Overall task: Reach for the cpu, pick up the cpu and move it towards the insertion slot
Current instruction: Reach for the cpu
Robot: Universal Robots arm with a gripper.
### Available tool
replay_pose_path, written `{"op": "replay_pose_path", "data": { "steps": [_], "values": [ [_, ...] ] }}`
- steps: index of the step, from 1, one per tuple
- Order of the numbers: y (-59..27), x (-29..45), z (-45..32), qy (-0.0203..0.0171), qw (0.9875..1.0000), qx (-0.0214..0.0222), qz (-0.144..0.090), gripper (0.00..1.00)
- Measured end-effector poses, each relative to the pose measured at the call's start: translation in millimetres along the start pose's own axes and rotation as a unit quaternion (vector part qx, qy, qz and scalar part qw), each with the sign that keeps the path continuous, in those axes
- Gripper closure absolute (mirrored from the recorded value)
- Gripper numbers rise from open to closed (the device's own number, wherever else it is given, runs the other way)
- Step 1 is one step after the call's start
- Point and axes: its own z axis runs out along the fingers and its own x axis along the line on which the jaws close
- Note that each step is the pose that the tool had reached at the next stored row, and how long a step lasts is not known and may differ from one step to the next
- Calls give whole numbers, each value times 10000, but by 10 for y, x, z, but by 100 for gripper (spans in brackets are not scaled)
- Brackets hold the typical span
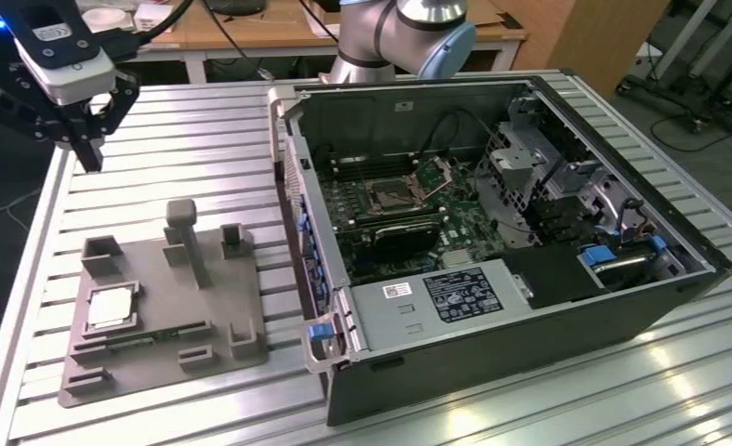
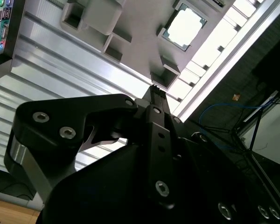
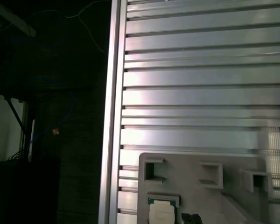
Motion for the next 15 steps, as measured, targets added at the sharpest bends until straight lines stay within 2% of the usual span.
{"op": "replay_pose_path", "data": {
  "steps": [15],
  "values": [
    [1,34,0,0,10000,0,0,89]
  ]
}}
